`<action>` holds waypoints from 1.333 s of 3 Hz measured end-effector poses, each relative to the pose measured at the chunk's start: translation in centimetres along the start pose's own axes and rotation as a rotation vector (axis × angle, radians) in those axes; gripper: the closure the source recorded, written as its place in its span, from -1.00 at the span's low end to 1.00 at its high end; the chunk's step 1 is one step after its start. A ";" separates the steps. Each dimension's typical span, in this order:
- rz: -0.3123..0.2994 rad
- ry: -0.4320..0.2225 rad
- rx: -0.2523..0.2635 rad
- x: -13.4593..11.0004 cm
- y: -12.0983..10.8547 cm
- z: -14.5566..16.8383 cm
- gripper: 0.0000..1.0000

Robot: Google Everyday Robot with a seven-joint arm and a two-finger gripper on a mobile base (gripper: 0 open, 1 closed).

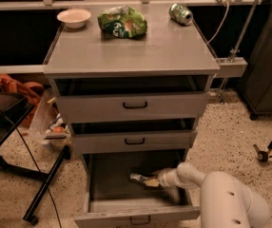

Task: Place redbull can into bottom drawer

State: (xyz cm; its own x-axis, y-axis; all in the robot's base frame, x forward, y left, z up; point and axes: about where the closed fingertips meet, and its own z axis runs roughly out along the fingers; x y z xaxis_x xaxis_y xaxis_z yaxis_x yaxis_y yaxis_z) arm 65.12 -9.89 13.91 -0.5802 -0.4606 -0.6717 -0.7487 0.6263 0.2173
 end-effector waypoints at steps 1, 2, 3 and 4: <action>-0.016 0.024 0.006 0.2 0.0 0.5 -0.31; -0.019 0.033 0.005 0.4 0.1 0.7 -0.78; -0.014 0.025 -0.001 0.5 0.2 0.7 -1.00; -0.014 0.025 -0.001 0.5 0.2 0.7 -1.00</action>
Offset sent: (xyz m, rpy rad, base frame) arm 0.0008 -0.0006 -0.0100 -0.0455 0.0120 0.0207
